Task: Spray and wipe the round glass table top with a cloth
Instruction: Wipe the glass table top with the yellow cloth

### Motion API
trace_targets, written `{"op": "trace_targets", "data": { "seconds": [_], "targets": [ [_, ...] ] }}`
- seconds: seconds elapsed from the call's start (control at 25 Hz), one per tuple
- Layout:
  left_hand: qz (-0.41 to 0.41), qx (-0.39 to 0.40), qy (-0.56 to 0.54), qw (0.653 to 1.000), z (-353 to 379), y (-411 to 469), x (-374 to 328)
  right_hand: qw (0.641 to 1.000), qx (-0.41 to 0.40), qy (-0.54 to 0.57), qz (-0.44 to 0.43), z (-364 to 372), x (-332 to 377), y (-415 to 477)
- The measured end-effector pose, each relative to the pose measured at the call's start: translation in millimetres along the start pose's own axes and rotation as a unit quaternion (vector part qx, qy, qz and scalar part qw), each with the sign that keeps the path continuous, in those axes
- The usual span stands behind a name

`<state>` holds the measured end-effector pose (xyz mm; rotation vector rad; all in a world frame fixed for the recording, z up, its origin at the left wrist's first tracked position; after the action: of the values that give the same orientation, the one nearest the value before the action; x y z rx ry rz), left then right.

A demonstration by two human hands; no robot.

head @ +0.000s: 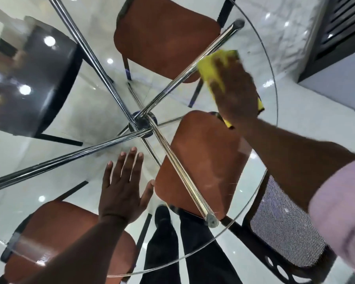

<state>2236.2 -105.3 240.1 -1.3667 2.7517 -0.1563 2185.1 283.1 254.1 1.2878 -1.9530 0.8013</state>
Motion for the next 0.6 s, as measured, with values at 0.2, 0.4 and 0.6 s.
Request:
{"op": "trace_targets", "data": {
  "seconds": [0.2,0.4,0.6],
  "targets": [
    [-0.003,-0.002,-0.018,1.000,-3,-1,0,0.920,0.049,-0.346,-0.176,29,-4,-143],
    [0.001,-0.021,-0.025,0.999,1,0,0,0.887,0.041,-0.398,-0.230,-41,-46,-55],
    [-0.001,-0.027,-0.027,0.999,-2,-1,0,0.913,-0.197,-0.343,0.099,15,-6,-139]
  ]
}}
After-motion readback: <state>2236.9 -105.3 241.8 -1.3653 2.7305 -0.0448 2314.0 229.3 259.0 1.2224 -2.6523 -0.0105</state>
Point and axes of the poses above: each hand's wrist, its own y-axis towards the middle knuckle, its own z-axis out of the palm, x = y × z, the point moved 2 cm from there along y, towards the middle knuckle, and after that the axes turned 7 degrees about y, right-handed, at the moved point
